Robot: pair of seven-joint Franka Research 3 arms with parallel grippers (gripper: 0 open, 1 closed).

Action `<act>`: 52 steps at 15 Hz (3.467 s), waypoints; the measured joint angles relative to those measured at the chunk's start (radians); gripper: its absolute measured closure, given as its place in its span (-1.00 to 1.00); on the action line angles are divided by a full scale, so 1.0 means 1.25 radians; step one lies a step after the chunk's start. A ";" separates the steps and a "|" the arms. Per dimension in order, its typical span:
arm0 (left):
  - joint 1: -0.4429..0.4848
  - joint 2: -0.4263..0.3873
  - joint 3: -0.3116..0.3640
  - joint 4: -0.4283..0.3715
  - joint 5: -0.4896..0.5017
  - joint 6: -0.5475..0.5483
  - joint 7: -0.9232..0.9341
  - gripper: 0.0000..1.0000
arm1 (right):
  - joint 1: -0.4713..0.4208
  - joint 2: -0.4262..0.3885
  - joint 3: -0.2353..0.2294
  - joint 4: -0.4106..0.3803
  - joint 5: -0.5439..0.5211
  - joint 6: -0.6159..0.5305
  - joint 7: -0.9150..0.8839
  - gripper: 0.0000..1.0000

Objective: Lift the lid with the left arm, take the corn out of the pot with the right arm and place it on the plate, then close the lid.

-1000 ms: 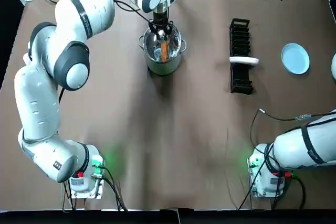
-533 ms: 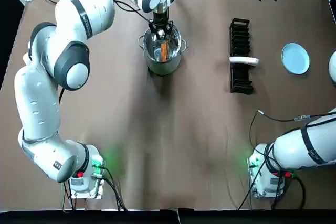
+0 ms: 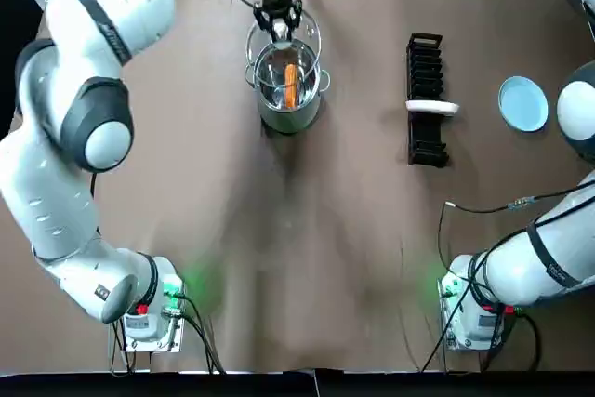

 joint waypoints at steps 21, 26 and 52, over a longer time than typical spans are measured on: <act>0.382 -0.055 0.001 -0.084 0.046 -0.127 0.284 -0.01 | 0.308 0.317 0.001 0.203 0.001 0.342 0.362 -0.93; 0.409 -0.044 0.001 -0.094 0.062 -0.117 0.284 -0.01 | 0.345 0.368 -0.001 0.211 0.001 0.365 0.372 -0.92; 0.437 -0.031 0.001 -0.111 0.078 -0.100 0.351 -0.01 | 0.492 0.530 -0.004 0.242 0.000 0.454 0.437 -0.83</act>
